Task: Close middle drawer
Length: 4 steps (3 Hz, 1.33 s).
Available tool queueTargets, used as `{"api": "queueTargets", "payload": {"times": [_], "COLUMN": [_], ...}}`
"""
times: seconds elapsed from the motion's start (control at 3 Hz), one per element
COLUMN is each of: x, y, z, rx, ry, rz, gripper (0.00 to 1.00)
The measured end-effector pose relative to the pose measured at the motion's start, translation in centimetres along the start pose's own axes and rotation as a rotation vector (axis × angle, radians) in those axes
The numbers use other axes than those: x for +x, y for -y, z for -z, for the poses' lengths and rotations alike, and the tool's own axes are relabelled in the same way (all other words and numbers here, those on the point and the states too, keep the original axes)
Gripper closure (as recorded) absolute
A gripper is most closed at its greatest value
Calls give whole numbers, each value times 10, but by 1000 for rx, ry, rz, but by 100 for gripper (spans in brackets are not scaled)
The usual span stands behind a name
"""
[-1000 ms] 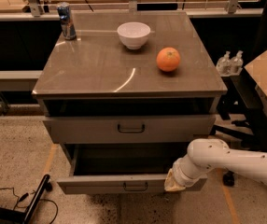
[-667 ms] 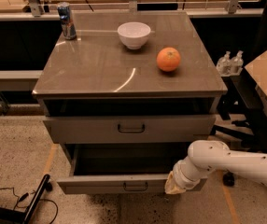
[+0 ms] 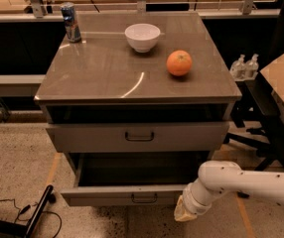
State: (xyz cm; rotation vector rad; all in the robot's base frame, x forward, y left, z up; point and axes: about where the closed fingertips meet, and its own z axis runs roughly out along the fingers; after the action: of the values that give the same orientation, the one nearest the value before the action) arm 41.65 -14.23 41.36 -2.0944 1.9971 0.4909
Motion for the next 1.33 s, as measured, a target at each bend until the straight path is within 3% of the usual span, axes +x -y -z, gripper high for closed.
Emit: {"api": "queueTargets", "payload": {"times": [0.33,0.67,1.0,1.33], "x": [6,15,18,22], "y": [3,30,41,61], "z": [-11,-15,-15,-5], "rx": [-19,4,19,64], "ry": [2,-1,-6,2], "rz": [-7,-14,-15,-19], "gripper": [100,100,100,100]}}
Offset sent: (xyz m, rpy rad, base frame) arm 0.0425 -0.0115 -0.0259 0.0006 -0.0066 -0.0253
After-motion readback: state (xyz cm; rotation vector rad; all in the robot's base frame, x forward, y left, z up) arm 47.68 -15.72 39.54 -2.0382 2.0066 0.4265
